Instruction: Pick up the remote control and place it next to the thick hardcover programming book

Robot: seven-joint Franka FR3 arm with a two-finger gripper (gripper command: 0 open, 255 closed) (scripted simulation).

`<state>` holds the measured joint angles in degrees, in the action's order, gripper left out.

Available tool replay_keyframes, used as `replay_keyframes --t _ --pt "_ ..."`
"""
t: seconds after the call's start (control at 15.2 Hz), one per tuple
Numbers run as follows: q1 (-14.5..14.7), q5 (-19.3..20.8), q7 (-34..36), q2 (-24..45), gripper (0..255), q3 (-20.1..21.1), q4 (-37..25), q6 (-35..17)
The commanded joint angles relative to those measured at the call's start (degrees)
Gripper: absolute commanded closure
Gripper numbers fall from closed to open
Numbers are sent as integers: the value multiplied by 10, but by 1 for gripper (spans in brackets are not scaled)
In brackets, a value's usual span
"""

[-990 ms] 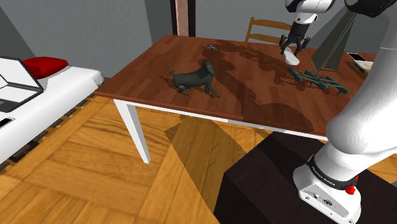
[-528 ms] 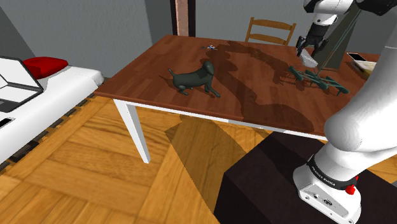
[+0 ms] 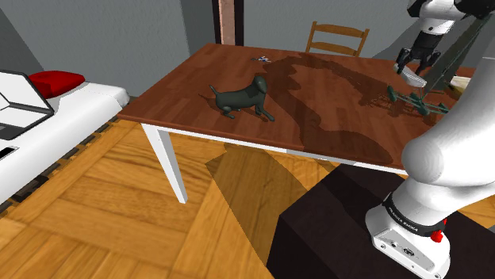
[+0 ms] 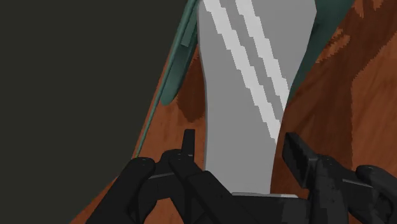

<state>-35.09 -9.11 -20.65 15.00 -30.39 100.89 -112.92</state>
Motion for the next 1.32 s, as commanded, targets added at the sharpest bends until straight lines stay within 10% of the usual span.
replay_keyframes --t 0.0,0.79,1.25 --pt "-20 -7 -29 13 255 -8 -16 7" --pt "-160 -62 -189 108 255 -35 -138 56" --pt "-166 -73 -201 125 255 -31 -115 19"
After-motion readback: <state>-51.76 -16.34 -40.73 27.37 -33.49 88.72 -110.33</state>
